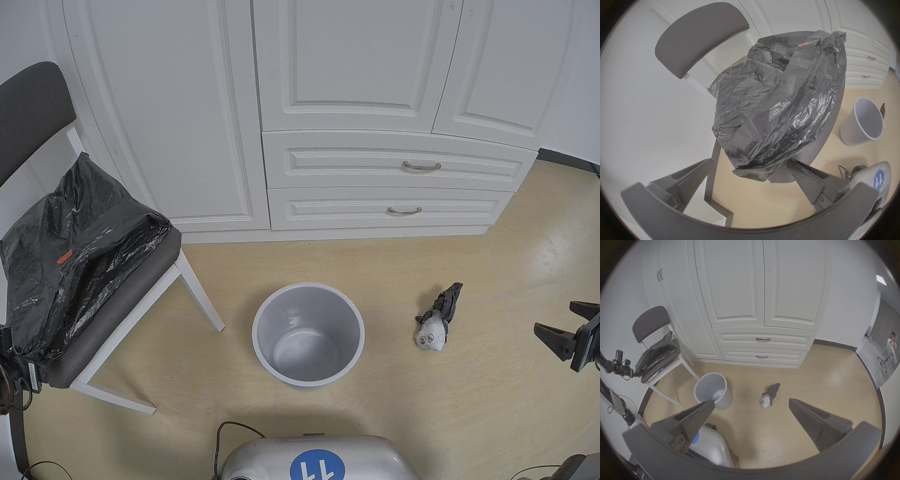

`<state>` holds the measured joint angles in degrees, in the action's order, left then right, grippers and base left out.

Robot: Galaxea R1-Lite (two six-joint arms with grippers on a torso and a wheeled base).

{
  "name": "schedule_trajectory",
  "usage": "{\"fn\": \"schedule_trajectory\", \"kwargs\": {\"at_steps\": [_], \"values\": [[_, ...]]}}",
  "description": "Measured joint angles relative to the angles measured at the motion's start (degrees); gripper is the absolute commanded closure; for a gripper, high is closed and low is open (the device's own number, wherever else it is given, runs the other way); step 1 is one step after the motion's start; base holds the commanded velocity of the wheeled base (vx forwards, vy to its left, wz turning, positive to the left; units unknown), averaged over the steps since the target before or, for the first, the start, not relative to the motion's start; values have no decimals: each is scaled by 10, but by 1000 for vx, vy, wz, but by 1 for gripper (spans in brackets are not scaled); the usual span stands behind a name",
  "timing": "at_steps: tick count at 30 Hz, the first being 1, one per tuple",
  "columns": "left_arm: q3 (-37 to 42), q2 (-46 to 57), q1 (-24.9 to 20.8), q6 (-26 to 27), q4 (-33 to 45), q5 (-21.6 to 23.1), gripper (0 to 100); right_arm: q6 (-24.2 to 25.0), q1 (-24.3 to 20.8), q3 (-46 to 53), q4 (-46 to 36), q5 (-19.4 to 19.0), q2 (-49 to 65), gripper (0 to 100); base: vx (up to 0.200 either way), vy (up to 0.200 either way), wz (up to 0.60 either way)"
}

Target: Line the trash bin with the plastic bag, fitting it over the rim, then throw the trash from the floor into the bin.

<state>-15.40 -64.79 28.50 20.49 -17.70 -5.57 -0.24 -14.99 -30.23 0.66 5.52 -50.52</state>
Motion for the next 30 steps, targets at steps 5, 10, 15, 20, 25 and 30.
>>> {"fn": "schedule_trajectory", "kwargs": {"at_steps": [5,10,15,20,25,30], "values": [[-6,-4,0,-4,-2,-1,0,0,0,0,0,0,3,0,0,0,0],[-15,-13,11,-7,-13,-1,0,0,0,0,0,0,4,0,0,0,0],[-18,-17,41,-5,-47,-1,0,0,0,2,0,0,2,0,0,0,0],[-20,-8,62,-6,-109,1,0,0,-10,3,0,2,0,0,0,0,0],[-26,26,74,-16,-184,9,0,1,-29,6,1,16,-2,0,0,0,0],[-38,47,62,-60,-190,21,0,2,-49,7,2,28,-4,0,0,0,0]]}}
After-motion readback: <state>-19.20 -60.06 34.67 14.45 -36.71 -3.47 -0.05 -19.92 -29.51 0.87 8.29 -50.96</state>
